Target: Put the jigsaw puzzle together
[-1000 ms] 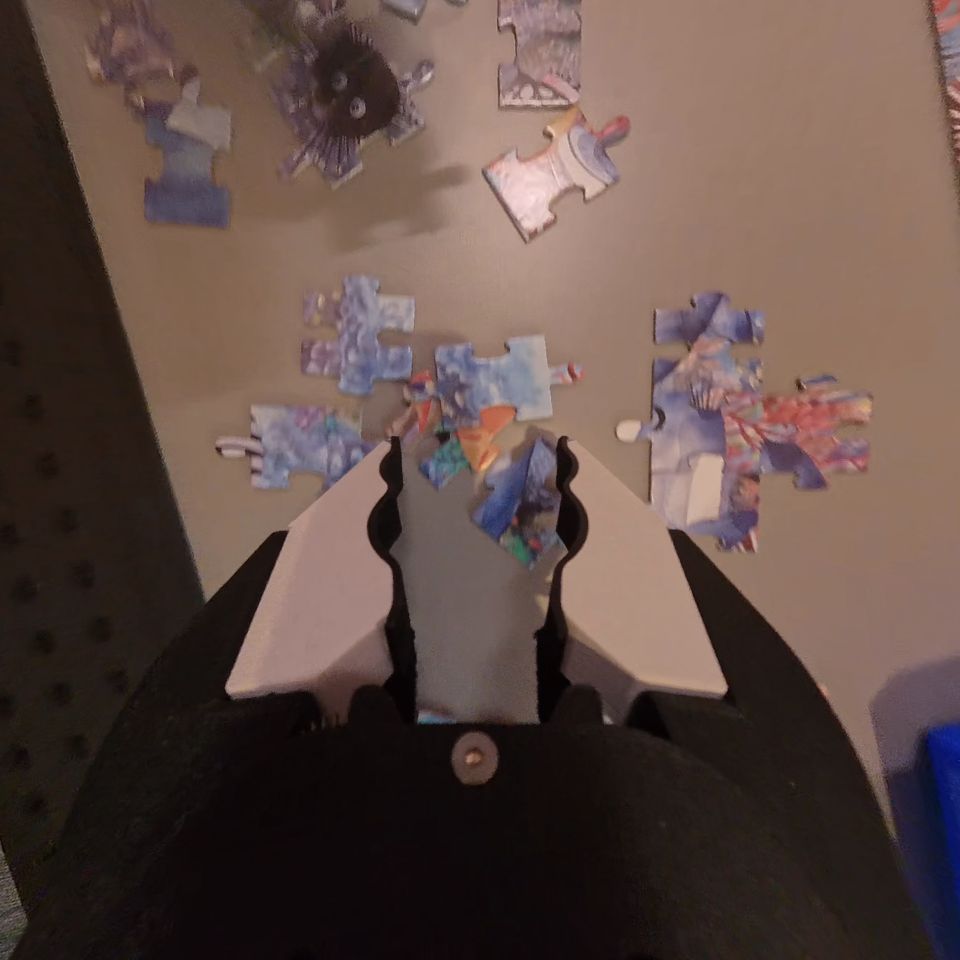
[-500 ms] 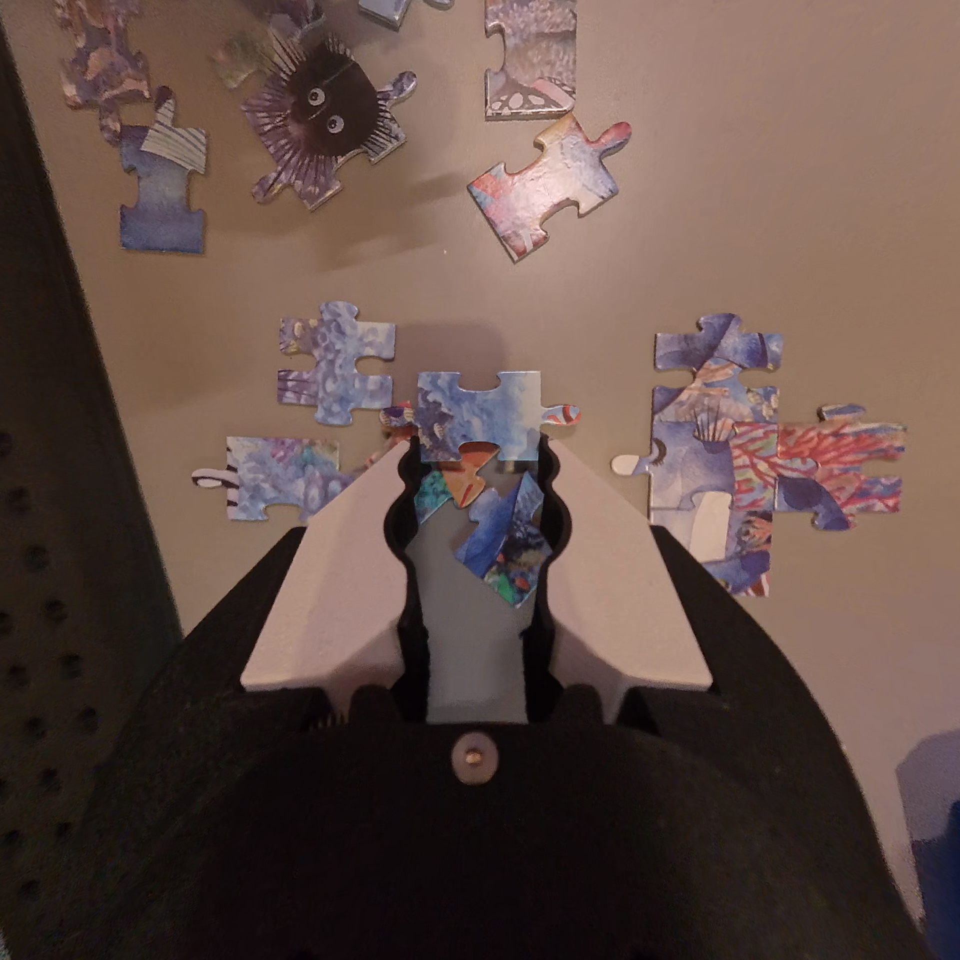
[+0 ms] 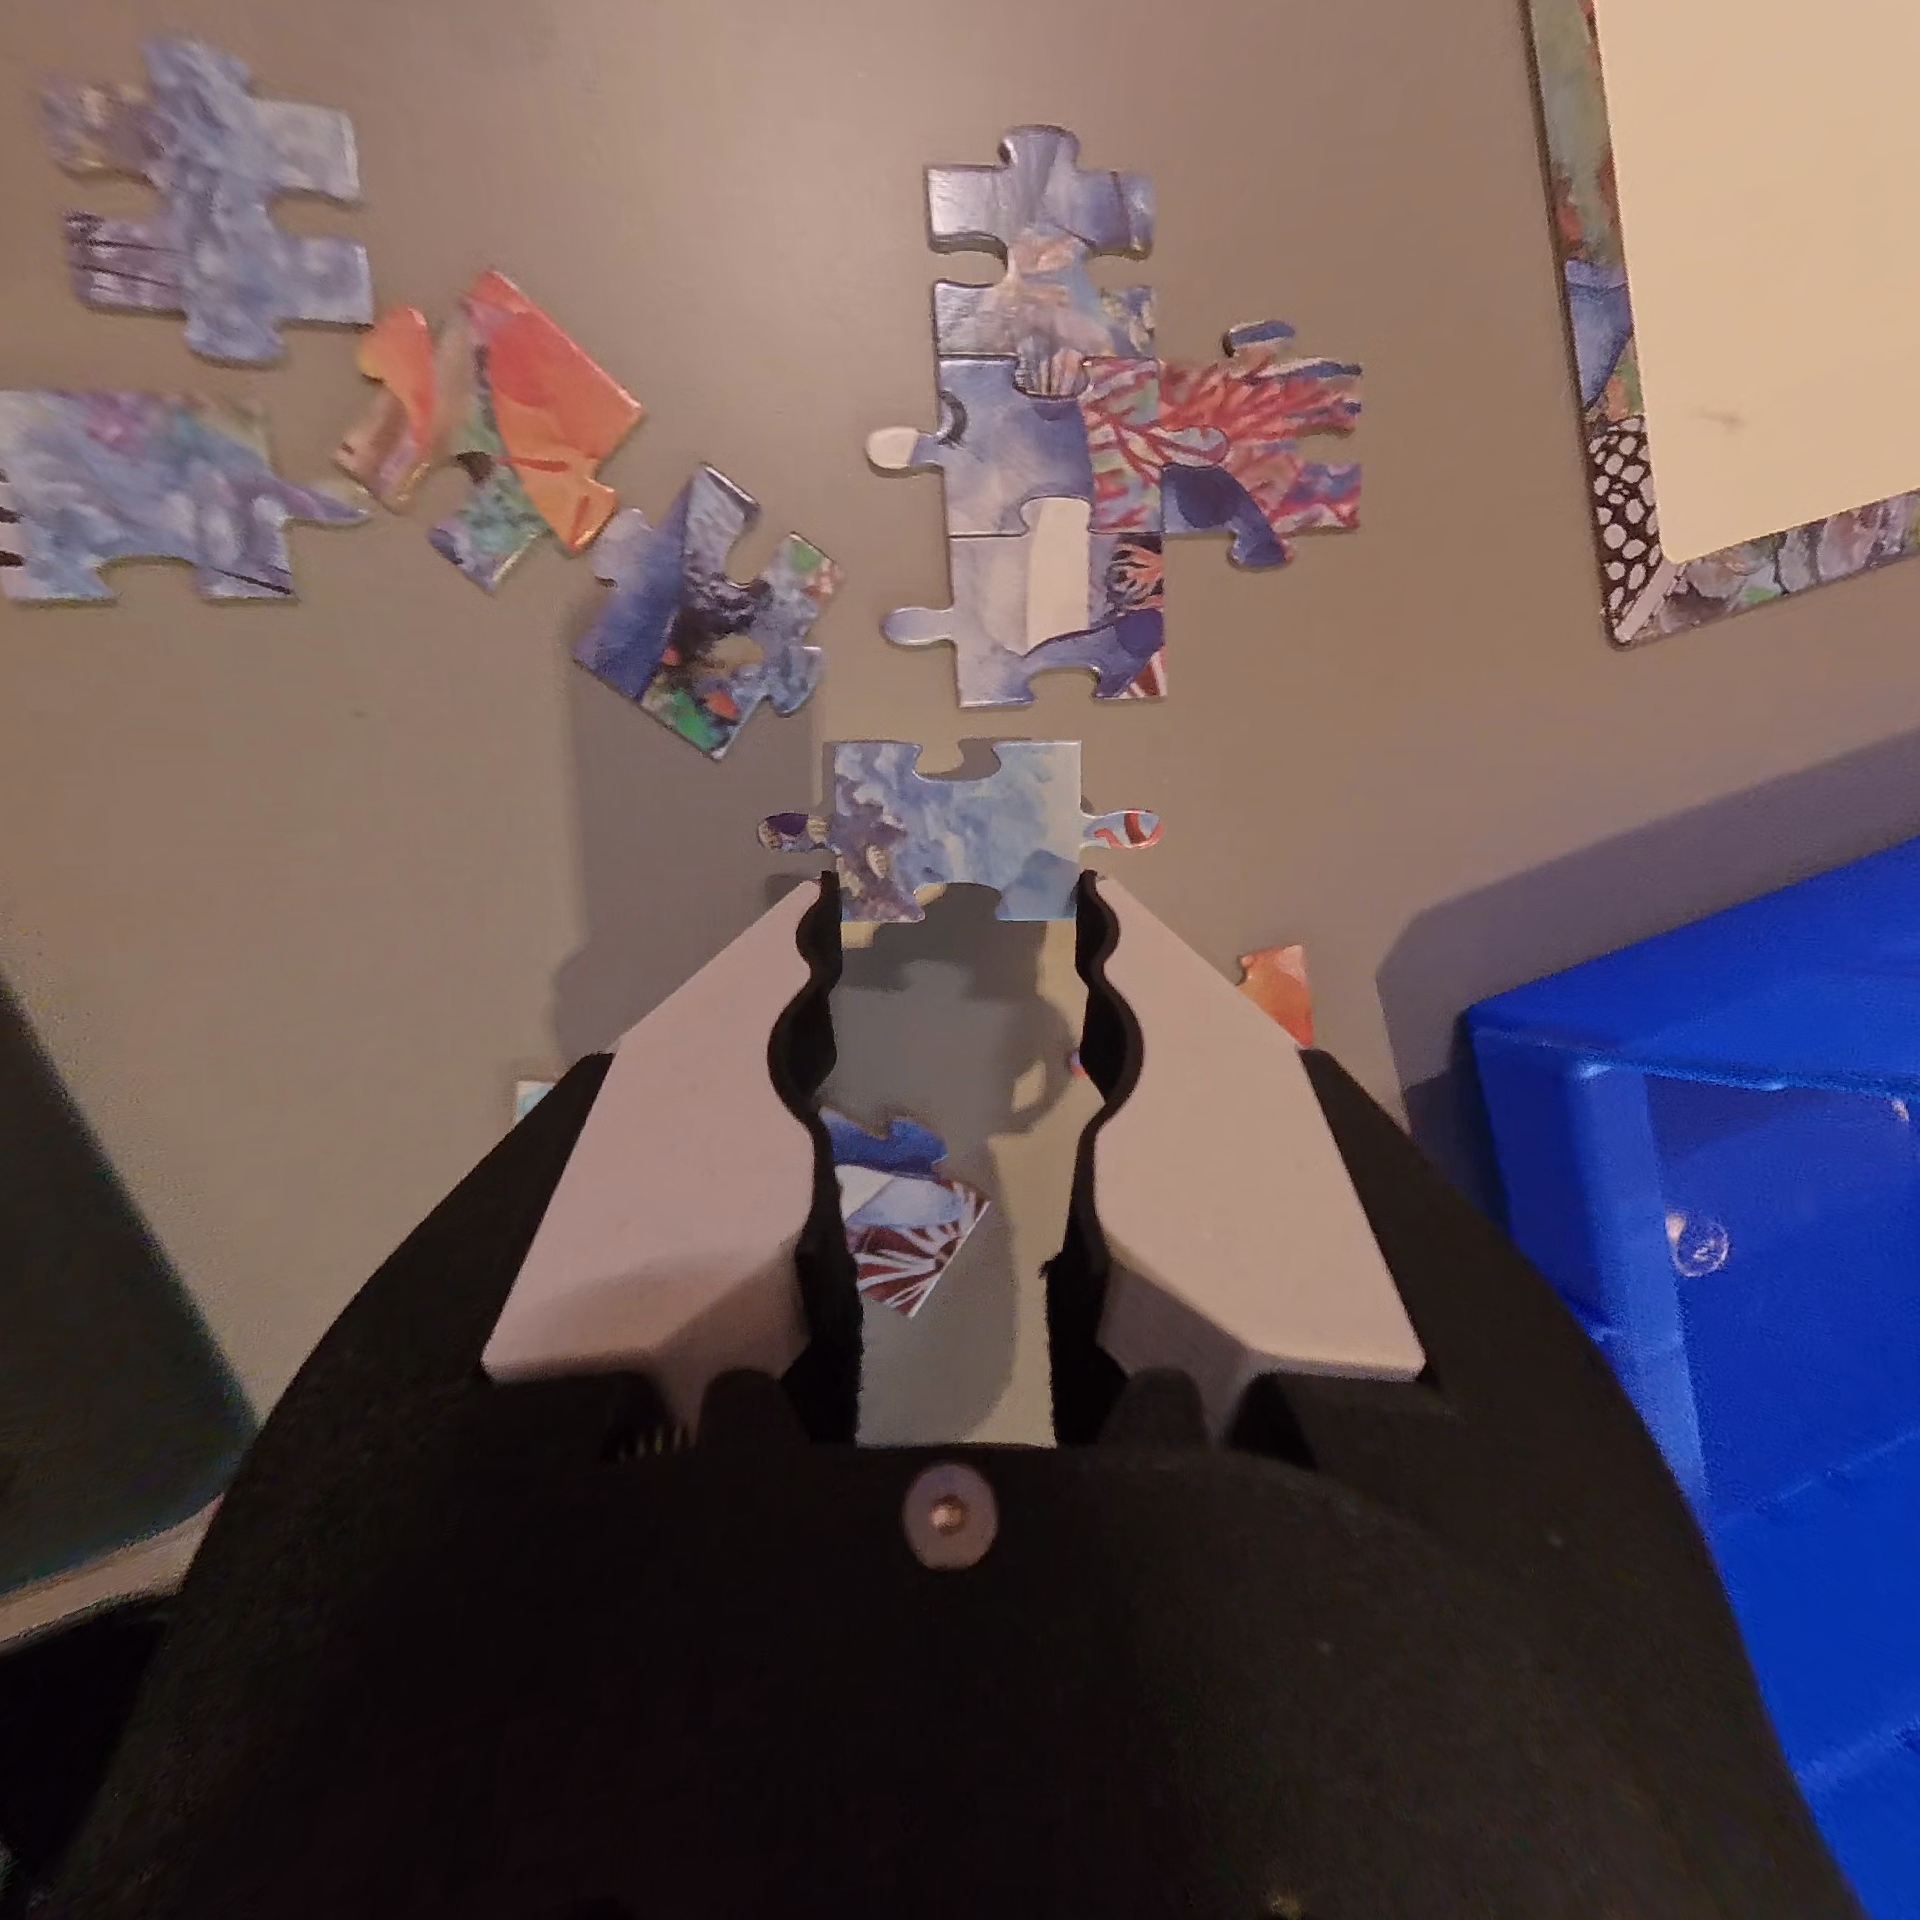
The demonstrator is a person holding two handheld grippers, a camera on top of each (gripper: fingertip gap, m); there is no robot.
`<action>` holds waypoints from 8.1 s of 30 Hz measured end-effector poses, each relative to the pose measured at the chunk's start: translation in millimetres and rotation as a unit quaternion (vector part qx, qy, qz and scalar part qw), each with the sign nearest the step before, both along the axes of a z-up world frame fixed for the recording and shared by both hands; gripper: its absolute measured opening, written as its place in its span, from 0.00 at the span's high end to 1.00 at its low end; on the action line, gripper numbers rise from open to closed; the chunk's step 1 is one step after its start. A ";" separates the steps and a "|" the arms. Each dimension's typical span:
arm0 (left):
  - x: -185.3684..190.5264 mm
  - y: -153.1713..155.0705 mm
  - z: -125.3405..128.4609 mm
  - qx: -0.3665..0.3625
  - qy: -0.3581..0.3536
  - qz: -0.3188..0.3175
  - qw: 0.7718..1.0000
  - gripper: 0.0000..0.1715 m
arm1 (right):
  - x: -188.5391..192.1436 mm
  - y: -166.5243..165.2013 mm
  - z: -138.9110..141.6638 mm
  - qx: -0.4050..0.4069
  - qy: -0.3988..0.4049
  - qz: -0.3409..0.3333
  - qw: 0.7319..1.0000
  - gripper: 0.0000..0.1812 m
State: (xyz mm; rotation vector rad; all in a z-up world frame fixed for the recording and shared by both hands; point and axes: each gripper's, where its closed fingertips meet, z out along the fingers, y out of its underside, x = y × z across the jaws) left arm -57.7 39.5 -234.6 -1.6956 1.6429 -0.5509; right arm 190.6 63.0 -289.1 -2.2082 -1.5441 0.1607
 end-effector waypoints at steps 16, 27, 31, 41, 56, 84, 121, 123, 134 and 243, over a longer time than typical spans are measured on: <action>-2.0 5.2 -8.6 -0.011 0.006 0.001 1.000 0.73 | 75.6 -17.3 4.2 -0.041 -0.064 -0.060 0.995 0.76; 2.6 2.4 -10.7 -0.012 0.011 -0.002 1.000 0.73 | 123.0 -23.5 -2.0 -0.042 -0.074 -0.115 0.990 0.76; 3.4 0.7 -10.8 -0.011 0.012 -0.004 1.000 0.73 | 125.3 -20.5 -10.5 -0.064 -0.086 -0.106 0.989 0.75; -10.6 12.1 4.6 0.008 0.001 0.021 1.000 0.73 | 26.1 -16.8 27.2 -0.013 -0.013 -0.022 1.000 0.70; -35.2 29.2 22.9 0.034 -0.015 0.060 0.997 0.73 | -96.4 -42.5 -16.9 -0.083 -0.013 0.208 0.975 0.66; -43.7 37.9 29.0 0.042 -0.021 0.082 0.996 0.73 | -125.0 -11.3 -9.3 -0.059 0.036 0.181 0.981 0.83; -98.4 74.7 53.1 0.089 -0.034 0.179 0.979 0.73 | -325.5 -47.5 -17.3 -0.079 0.118 0.320 0.937 0.87; -99.2 73.3 53.5 0.090 -0.034 0.179 0.979 0.73 | -323.3 -47.2 -16.6 -0.082 0.121 0.316 0.937 0.87; -117.0 63.2 64.6 0.092 -0.061 0.197 0.974 0.74 | -275.8 3.1 33.5 -0.047 0.159 0.201 0.966 0.89; -64.8 61.9 -22.8 0.084 0.039 0.090 0.992 0.74 | -148.4 50.1 6.2 -0.100 0.073 0.072 0.990 0.76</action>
